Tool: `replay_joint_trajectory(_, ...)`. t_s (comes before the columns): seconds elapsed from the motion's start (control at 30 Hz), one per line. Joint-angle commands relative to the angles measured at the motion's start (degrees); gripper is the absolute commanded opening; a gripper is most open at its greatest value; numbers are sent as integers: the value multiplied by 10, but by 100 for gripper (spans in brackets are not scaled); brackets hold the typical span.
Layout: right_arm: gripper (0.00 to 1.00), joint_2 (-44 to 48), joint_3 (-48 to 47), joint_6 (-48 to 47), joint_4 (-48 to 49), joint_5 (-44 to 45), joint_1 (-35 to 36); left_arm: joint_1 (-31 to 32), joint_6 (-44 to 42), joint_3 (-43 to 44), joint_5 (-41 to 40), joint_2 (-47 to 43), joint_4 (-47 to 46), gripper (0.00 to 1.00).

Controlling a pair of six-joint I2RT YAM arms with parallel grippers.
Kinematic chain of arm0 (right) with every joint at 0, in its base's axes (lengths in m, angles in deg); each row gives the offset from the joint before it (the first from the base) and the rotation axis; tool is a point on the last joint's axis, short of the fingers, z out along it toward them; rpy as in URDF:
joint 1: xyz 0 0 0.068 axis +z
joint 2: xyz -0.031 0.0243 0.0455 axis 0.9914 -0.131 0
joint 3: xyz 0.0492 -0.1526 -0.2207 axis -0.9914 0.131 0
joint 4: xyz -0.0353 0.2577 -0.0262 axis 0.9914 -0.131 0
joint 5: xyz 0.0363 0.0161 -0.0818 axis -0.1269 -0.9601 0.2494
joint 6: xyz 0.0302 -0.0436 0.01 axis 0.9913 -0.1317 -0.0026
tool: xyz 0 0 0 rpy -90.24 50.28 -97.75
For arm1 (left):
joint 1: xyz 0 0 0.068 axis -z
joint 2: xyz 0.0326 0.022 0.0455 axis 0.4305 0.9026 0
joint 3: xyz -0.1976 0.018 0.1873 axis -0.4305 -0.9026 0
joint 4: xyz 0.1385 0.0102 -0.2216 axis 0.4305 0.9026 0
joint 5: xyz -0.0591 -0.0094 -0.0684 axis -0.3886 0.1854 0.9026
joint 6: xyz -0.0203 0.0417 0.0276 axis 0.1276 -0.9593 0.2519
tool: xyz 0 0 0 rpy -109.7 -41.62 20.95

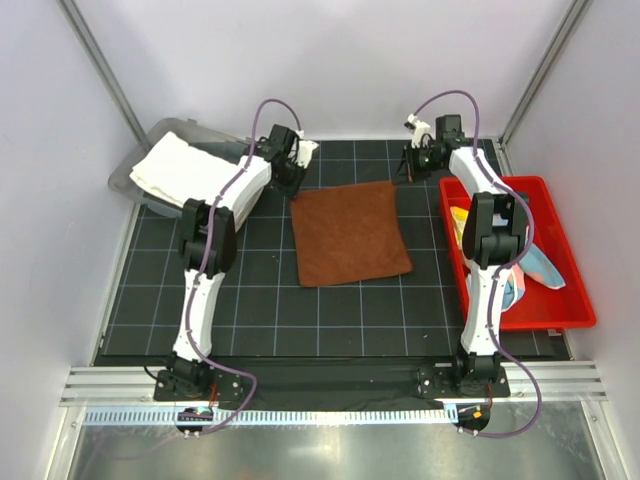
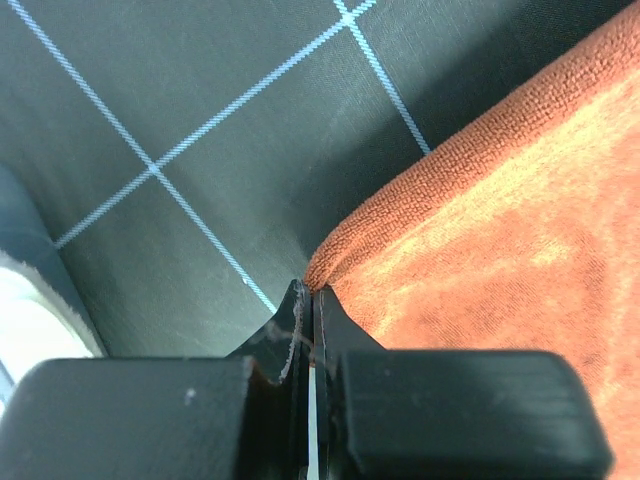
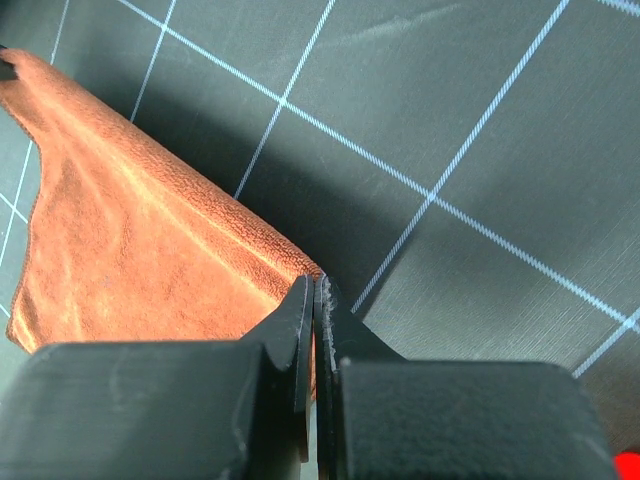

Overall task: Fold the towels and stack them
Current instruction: Fold the towel

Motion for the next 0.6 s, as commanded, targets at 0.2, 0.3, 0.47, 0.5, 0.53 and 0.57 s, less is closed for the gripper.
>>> replay_joint_trajectory(0.2,1,70,68,22,62,27,-2,-10,39,-61,20,-100,-10,0)
replay_joint_trajectory(0.3,1,97,102,27,83,31,-3,-11,48,-85,19,-124,-17,0)
replay_joint_trajectory(0.47,1,154,179,45,151,46,-3,-10,71,-125,41,-156,-27,0)
replay_joint_trajectory(0.5,1,163,207,50,175,50,-2,-10,78,-147,46,-163,-38,0)
replay_joint_trajectory(0.53,1,173,218,54,182,48,-3,-10,83,-157,47,-177,-41,0)
replay_joint_trajectory(0.57,1,185,229,62,189,48,-2,-10,87,-167,51,-185,-43,0)
